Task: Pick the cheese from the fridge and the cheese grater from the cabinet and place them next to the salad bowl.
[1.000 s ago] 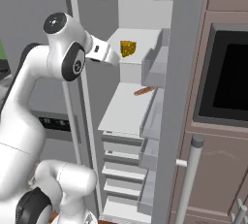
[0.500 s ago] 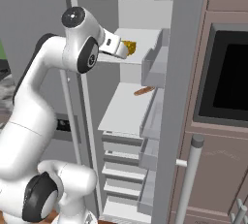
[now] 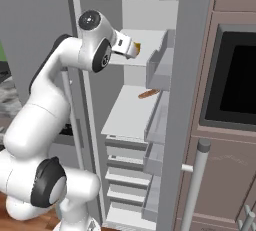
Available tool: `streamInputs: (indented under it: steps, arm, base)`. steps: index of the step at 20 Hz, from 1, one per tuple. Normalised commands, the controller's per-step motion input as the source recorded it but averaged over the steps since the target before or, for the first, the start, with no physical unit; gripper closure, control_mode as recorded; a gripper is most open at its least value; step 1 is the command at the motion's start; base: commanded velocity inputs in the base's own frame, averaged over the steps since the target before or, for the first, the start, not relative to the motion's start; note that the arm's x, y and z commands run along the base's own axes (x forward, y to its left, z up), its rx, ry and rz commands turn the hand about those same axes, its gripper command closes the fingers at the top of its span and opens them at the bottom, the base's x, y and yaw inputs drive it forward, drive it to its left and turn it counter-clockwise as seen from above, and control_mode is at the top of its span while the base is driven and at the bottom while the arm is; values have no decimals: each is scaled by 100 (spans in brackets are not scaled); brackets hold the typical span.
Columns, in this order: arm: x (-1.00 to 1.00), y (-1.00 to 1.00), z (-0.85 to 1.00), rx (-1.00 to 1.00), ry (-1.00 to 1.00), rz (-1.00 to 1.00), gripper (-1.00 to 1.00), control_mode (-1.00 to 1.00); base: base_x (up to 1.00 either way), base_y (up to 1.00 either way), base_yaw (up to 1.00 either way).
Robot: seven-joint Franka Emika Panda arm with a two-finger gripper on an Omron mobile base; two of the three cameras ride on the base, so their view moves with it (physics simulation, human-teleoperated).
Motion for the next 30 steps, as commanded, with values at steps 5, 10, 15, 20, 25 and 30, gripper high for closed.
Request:
streamInputs:
  steps: [5, 10, 15, 20, 25, 30]
  arm:
    - [45, -7, -13, -1, 0, 0, -100, -100]
    - [43, -8, -9, 0, 0, 0, -100, -100]
    - [49, -10, -5, 0, 0, 0, -100, -100]
    - [34, 0, 0, 0, 0, 0, -100, -100]
    - [14, 0, -2, 0, 0, 0, -100, -100]
    - [9, 0, -16, 0, 2, 0, -100, -100]
  base:
    - [0, 0, 0]
    - [0, 0, 0]
    - [0, 0, 0]
    - [0, 0, 0]
    - [0, 0, 0]
    - [0, 0, 0]
